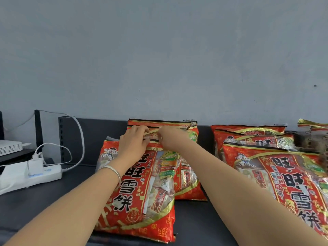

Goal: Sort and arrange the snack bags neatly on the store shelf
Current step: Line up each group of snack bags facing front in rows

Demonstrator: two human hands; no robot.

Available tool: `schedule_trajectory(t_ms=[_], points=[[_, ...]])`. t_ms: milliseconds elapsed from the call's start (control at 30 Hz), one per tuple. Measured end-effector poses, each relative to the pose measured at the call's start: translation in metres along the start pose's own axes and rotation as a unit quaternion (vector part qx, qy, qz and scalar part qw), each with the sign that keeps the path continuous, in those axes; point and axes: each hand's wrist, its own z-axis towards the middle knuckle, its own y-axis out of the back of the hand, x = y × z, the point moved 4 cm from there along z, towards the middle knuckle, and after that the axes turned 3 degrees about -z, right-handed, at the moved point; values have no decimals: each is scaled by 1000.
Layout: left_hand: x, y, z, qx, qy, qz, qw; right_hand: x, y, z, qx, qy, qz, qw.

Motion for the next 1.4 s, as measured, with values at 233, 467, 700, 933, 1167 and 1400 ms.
schedule_trajectory(t_ms=[233,467,700,933,1167,1400], points=[[-13,-1,-19,51,7,18,999,-26,19,-14,-45,3,3,999],[-54,-17,-33,129,-40,78,988,-59,22,-26,-72,-67,-48,994],[-39,-1,-28,86,12,35,996,-64,14,-30,-8,-56,72,996],[-5,14,-2,56,47,50,996,-41,24,-18,-142,-37,70,987],[6,5,26,60,-4,40,997,-39,26,5,-101,-95,-26,990],[4,-13,60,67,-45,32,996,-45,10,24,-19,-138,36,990]])
